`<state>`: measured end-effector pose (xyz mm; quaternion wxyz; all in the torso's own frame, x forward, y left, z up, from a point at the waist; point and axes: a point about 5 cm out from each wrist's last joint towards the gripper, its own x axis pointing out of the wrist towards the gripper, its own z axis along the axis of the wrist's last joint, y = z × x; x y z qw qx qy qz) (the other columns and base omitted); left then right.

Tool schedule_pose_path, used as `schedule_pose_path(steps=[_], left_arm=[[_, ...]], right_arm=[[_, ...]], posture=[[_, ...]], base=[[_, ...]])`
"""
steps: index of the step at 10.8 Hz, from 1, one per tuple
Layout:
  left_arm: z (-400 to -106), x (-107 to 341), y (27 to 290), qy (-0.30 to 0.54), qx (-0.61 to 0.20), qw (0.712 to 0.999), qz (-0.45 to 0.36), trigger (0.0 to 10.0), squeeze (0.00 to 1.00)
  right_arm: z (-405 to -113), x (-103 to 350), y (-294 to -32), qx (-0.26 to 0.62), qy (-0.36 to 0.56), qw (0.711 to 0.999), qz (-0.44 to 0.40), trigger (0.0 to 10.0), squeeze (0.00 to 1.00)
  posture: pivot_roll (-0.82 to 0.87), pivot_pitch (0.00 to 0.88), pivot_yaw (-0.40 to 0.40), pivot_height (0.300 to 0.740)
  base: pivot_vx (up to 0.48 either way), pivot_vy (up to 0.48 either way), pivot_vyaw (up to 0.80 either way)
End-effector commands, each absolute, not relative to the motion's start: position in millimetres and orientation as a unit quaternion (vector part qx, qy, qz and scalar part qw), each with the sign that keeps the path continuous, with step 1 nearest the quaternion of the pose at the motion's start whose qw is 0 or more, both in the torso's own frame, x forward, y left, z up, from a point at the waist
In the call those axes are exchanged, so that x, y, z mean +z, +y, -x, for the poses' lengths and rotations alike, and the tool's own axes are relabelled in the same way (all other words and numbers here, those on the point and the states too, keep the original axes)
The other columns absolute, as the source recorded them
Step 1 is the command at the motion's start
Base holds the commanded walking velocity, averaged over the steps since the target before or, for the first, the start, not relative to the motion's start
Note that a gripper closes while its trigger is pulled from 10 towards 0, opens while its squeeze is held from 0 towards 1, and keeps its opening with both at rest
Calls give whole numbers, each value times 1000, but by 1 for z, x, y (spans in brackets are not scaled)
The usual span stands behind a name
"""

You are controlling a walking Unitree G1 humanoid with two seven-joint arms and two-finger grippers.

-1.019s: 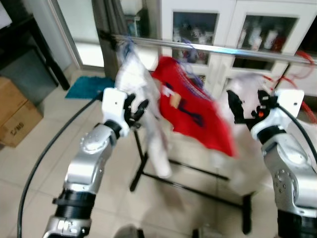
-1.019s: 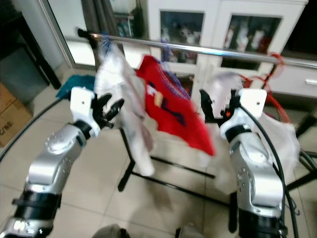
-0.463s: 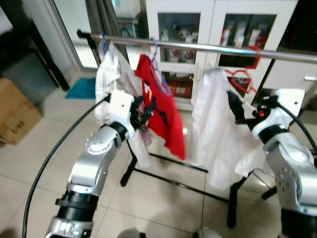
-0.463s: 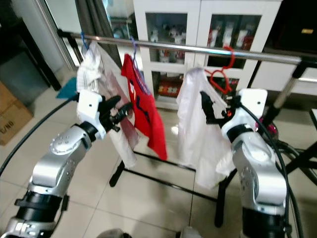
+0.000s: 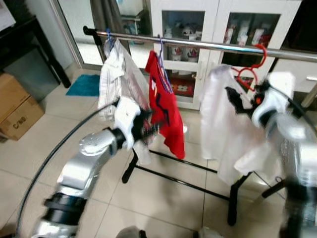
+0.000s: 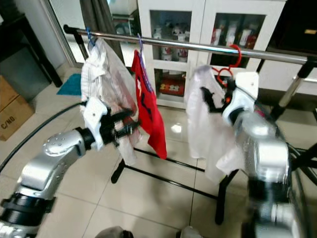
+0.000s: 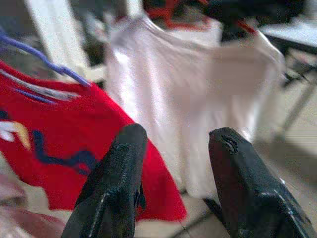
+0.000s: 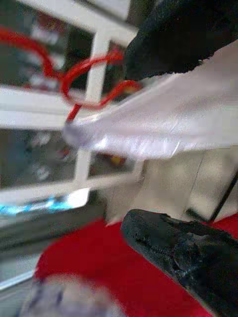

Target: Hang hanger

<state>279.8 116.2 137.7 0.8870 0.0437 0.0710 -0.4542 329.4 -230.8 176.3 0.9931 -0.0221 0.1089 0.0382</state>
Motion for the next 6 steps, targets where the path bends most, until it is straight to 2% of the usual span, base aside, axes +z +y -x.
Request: schedule_pose_path(steps=[1,5,6], left_arm=[[-276,139,115,80,-482,871,-40,10000,0],[-276,143,115,88,-511,854,-49,10000,0],[-276,143,116,89,-513,853,-49,10000,0]], right_arm=[[-337,174,-232,51,132,989,33,10000,0],[-370,185,-256,16,151,987,56,10000,0],[-373,187,-257,33,153,986,48,10000,0]], posture=[[-100,0,104,740],[-83,0,100,740],[-79,0,96,740]], base=[[0,0,0],[0,0,0],[0,0,0]])
